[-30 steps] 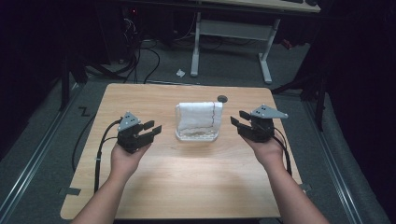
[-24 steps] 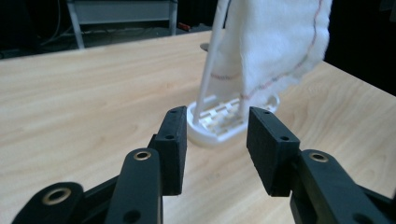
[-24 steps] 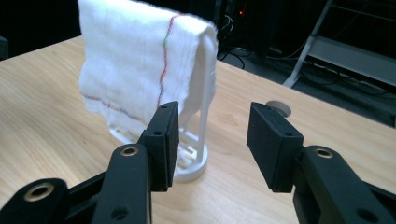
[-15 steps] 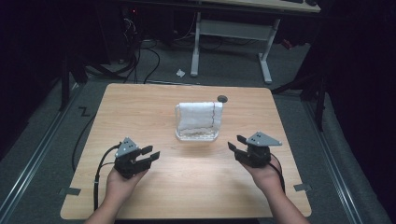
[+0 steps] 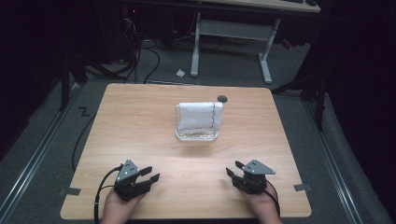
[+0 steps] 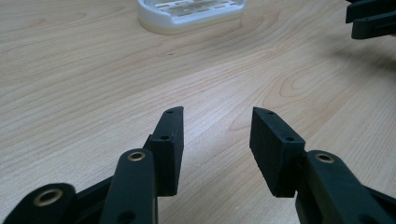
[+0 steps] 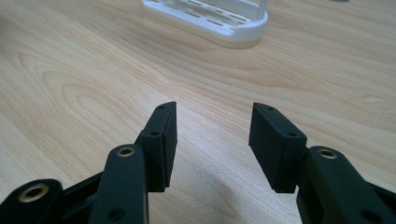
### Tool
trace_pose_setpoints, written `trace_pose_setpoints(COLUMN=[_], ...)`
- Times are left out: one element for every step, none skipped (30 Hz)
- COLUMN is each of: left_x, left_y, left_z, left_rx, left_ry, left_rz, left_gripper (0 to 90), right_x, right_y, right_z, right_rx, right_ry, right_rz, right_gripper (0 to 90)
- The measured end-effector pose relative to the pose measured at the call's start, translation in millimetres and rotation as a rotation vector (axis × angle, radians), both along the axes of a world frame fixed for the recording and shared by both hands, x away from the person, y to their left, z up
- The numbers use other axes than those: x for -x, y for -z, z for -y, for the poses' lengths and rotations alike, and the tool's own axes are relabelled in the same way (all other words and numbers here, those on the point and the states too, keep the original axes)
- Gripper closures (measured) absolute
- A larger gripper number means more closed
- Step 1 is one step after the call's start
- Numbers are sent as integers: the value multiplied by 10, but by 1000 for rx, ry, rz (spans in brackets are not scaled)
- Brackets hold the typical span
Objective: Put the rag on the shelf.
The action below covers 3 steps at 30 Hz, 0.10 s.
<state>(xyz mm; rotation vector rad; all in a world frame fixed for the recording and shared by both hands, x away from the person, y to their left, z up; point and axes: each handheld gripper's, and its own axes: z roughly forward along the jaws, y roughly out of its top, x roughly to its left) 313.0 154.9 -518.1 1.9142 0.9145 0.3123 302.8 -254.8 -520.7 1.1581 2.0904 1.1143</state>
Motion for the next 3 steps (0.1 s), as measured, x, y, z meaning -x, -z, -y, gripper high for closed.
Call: trace_pose_setpoints(left_x=[-8, -16, -24], left_y=[2, 8, 17], left_z=[-3, -8, -12], left_rx=[-2, -5, -4], left_ry=[-1, -2, -5], left_rz=[0, 0, -6], left_gripper=[549, 547, 546], right_x=[-3, -7, -10], right_y=[6, 4, -1], right_z=[9, 16, 25], right_rx=[-10, -9, -7], right_ry=[6, 7, 5], right_rz=[-3, -2, 4], right_gripper=[520, 520, 518])
